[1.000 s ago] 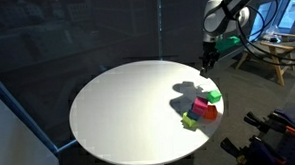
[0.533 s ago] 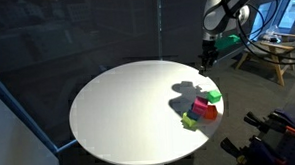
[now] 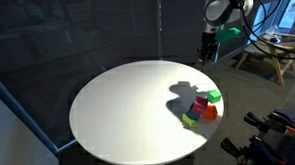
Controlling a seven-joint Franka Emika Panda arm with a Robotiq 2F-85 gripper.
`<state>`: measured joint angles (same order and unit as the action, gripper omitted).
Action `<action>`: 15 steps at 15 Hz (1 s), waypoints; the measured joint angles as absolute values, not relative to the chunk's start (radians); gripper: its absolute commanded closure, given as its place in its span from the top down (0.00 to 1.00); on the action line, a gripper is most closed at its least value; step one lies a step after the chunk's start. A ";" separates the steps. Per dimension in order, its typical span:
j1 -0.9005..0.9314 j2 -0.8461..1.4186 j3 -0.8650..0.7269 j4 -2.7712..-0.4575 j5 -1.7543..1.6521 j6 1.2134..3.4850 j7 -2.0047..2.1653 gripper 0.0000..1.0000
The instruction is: Put the grey block on top of the orange block
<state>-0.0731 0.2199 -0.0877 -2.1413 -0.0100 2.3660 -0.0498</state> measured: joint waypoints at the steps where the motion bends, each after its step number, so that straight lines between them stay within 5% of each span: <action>1: -0.073 0.206 -0.085 -2.150 -0.010 2.366 -0.056 0.29; 15: -0.068 0.024 -0.056 -2.353 -0.010 2.321 -0.279 0.29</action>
<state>-0.0684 0.0239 -0.0556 -2.3532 -0.0100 2.3212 -0.2788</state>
